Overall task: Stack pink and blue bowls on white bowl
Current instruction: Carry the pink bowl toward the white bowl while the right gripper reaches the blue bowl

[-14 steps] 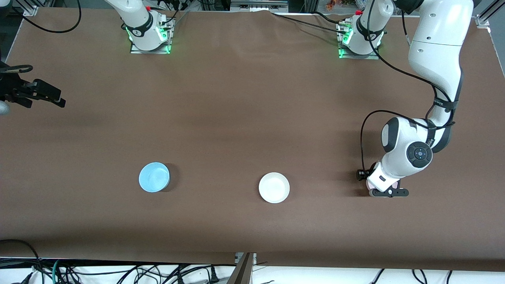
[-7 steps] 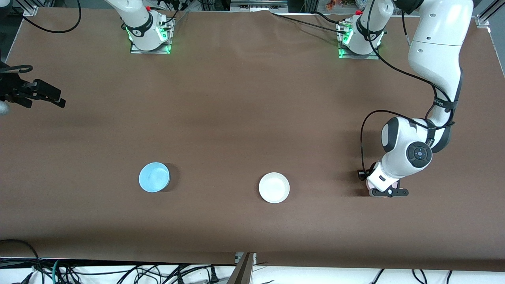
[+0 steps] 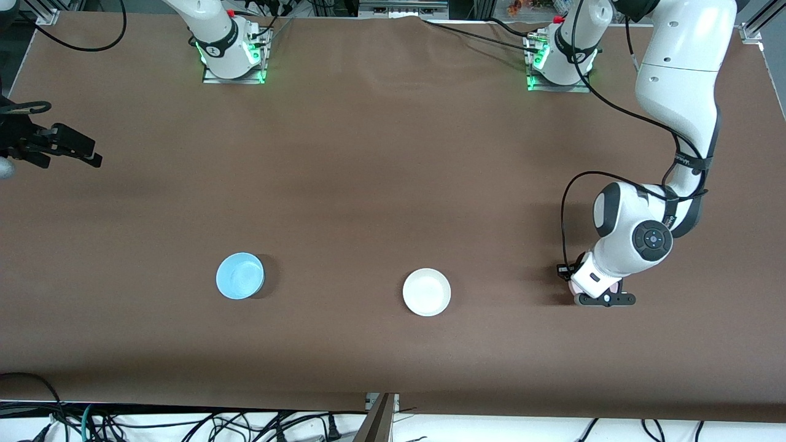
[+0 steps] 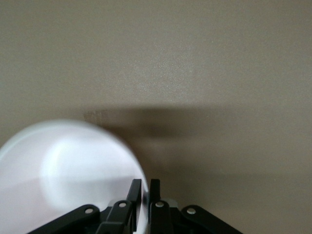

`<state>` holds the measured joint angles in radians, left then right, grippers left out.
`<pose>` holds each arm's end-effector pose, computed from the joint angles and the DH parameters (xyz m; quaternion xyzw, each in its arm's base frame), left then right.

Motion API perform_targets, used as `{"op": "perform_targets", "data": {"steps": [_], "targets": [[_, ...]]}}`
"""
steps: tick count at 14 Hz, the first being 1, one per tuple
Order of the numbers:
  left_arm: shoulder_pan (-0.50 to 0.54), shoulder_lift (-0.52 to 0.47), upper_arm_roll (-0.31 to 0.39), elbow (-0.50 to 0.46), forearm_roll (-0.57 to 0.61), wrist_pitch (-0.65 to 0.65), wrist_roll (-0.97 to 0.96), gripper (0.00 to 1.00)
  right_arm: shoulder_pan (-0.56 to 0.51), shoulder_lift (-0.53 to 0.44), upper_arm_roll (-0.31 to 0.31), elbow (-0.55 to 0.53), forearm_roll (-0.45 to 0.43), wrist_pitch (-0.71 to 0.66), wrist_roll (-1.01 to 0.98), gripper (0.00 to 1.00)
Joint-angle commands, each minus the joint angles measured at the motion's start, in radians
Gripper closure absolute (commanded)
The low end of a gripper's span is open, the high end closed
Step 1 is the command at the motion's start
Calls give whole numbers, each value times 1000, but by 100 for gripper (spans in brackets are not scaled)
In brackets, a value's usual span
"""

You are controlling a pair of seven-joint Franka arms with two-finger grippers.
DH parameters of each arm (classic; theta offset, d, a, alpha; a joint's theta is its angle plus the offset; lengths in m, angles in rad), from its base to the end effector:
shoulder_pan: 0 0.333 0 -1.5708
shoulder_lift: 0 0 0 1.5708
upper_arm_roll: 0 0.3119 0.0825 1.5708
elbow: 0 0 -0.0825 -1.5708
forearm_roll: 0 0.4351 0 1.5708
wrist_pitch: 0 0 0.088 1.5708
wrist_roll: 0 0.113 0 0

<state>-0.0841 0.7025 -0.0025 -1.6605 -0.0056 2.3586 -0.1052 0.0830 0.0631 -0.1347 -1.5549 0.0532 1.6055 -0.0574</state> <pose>0.7136 -0.0619 0.1526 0.9999 0.0116 -0.0025 0.0026 0.6265 -0.0242 0.5873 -0.9997 -0.0019 0.0047 0.0226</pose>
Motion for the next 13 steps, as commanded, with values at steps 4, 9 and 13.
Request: {"op": "perform_targets", "data": {"steps": [4, 9, 13], "targets": [[-6, -31, 4, -28, 22, 10, 1, 100, -8, 0, 1, 1, 7, 8, -13, 0], [-9, -54, 3, -16, 21, 1, -5, 100, -6, 9, 3, 1, -3, 8, -16, 0], [-34, -72, 1, 8, 21, -2, -39, 100, 0, 33, 4, -1, -12, 4, -15, 0]]}}
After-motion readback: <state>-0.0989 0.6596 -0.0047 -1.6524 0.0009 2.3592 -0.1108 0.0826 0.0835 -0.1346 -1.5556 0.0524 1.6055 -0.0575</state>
